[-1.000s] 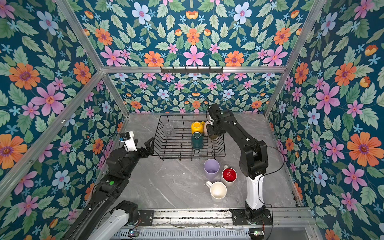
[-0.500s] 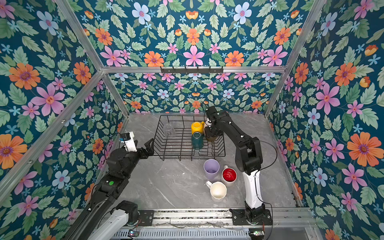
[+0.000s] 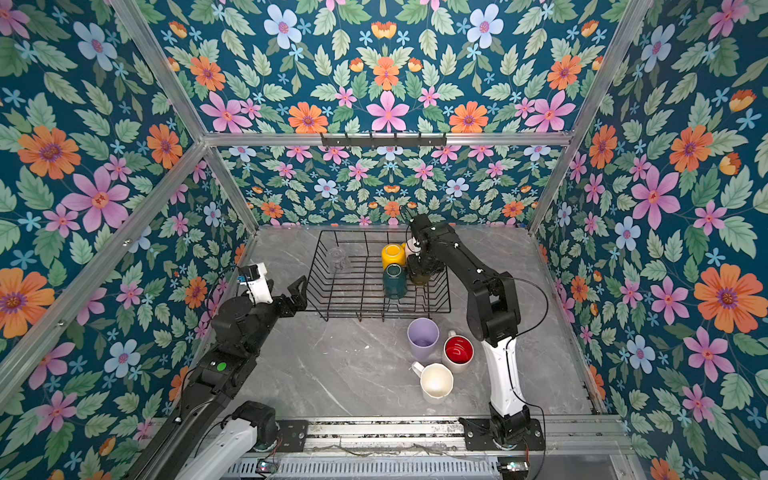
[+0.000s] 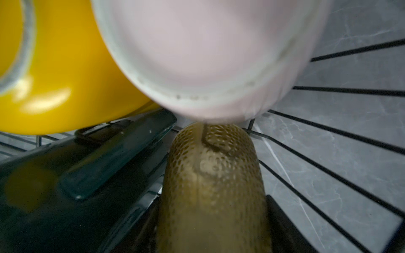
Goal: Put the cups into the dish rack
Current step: 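Lower the gold tumbler upside down onto the rack wires beside the green mug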
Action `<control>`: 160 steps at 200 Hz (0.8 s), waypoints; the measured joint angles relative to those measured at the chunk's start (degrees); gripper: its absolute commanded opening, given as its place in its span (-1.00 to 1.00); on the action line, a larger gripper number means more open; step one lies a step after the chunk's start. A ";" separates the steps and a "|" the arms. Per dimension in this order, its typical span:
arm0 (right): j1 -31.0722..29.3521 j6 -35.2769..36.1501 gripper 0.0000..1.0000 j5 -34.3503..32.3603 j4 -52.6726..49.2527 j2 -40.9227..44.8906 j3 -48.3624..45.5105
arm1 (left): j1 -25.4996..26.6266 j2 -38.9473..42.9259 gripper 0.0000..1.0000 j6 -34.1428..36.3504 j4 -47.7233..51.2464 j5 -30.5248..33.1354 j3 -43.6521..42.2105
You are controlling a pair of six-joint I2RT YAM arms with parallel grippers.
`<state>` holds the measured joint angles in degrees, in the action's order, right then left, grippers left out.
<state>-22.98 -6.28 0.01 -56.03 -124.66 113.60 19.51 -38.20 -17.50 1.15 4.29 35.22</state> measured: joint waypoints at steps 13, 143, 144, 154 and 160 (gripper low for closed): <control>0.00 0.00 -0.44 -0.02 0.00 0.17 -0.11 | 0.00 -0.02 0.99 0.00 0.00 0.00 0.04; 0.07 1.09 -0.65 -3.10 -4.31 6.10 -1.73 | 0.00 -0.46 0.99 0.00 0.00 -0.24 0.37; 0.07 1.09 -0.65 -3.13 -4.33 6.12 -1.73 | 0.00 -0.46 0.99 0.00 0.00 -0.24 0.37; 0.07 1.25 -0.66 -3.41 -4.76 6.23 -1.81 | 0.00 -0.46 0.99 -0.02 -0.02 -0.24 0.37; 0.07 1.44 -0.65 -3.48 -5.03 6.29 -1.81 | 0.00 -0.50 0.99 -0.02 -0.02 -0.24 0.37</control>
<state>-22.92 -4.84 -3.46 -61.06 -118.37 111.79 19.51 -38.70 -17.52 1.13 4.05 35.59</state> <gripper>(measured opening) 0.631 0.995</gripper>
